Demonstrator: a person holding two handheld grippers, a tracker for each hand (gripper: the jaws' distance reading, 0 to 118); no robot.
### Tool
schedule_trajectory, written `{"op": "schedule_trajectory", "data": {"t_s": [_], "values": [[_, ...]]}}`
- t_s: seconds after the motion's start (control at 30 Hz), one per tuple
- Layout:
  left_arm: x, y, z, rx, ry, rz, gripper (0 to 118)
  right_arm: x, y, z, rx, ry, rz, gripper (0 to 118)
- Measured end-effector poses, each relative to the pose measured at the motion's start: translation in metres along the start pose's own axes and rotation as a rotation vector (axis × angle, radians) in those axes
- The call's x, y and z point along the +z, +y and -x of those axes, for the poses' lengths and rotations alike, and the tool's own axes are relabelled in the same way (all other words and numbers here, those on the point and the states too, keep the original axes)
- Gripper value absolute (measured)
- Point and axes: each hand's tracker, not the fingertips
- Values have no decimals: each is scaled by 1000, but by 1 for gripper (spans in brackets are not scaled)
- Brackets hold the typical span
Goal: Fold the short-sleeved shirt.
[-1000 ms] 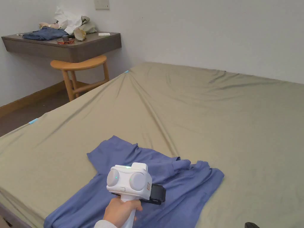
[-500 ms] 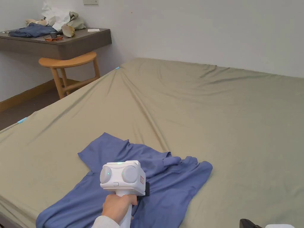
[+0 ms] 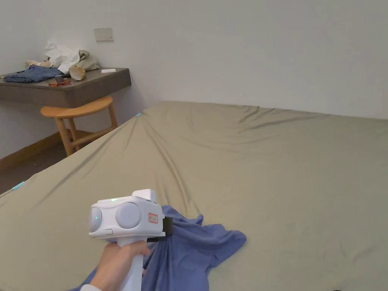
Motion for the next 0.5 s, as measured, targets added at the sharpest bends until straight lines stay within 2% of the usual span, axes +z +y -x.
{"op": "schedule_trajectory", "data": {"t_s": [0.13,0.27,0.4,0.5], "values": [[43,25,-52,-134,-79,-52,2,11,2,-22,-65,-30,-22,2],[77,41,-119,-191,-218,-125,2,30,3,-46,-93,-84,-58,2],[113,52,-202,-333,-315,-211,2,53,3,-79,-154,-174,-97,2],[134,54,-263,-405,-463,-235,2,72,2,-107,-200,-244,-121,2]]}}
